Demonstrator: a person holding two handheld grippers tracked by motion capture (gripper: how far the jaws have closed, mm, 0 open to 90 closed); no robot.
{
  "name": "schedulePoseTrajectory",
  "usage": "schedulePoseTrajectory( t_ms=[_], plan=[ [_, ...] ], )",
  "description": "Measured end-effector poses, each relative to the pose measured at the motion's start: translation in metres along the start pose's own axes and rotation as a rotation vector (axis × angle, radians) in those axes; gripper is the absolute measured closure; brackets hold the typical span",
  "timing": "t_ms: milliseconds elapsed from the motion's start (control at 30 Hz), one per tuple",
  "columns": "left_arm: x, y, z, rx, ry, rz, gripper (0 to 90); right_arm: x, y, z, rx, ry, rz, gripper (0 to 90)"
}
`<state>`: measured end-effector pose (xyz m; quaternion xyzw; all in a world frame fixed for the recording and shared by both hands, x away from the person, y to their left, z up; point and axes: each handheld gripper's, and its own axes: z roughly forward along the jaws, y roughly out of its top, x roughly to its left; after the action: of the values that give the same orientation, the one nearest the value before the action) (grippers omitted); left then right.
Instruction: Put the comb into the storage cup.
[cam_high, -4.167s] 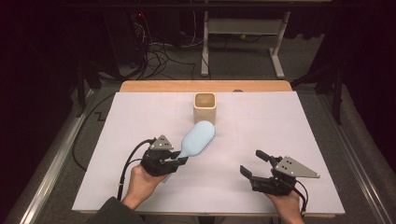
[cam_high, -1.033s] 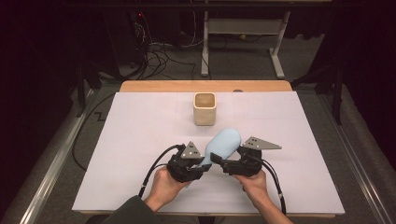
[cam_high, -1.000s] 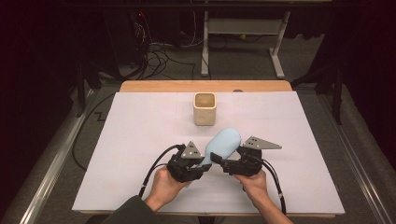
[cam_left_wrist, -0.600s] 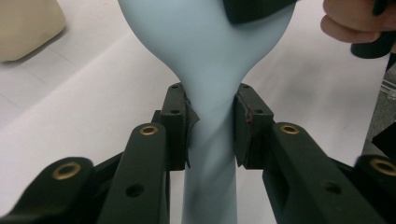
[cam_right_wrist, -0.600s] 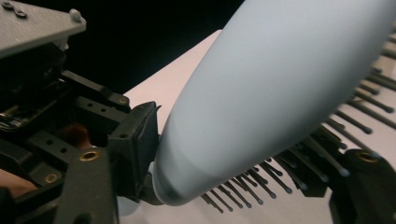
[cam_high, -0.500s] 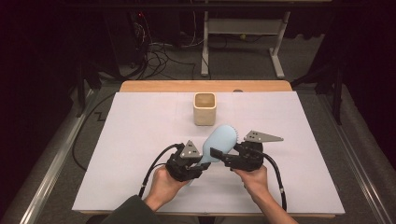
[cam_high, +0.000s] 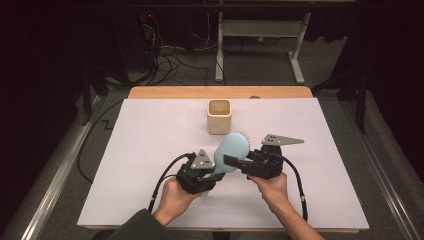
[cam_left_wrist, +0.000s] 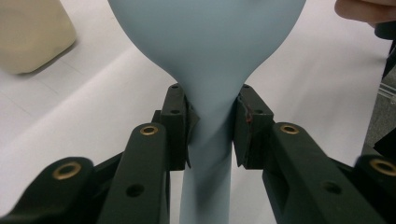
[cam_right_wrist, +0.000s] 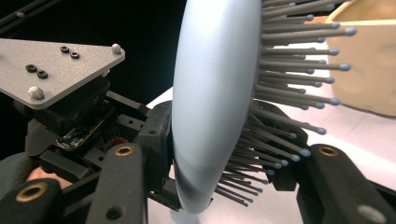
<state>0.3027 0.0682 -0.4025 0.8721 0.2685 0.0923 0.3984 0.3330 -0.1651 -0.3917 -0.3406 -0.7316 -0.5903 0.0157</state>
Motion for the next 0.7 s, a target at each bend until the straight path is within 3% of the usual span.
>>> schedulePoseTrajectory(
  t_ms=[333, 533, 700],
  plan=[
    [0.002, 0.000, -0.001, -0.003, -0.024, -0.009, 68.0, -0.002, 0.002, -0.001, 0.016, 0.031, 0.029, 54.7],
    [0.007, -0.003, -0.005, -0.011, -0.037, -0.037, 57.7, -0.005, 0.004, -0.007, 0.016, 0.017, 0.032, 55.1],
    [0.008, -0.008, -0.008, -0.029, -0.024, -0.044, 49.2, -0.004, 0.007, -0.011, 0.021, 0.000, 0.012, 55.2]
  ],
)
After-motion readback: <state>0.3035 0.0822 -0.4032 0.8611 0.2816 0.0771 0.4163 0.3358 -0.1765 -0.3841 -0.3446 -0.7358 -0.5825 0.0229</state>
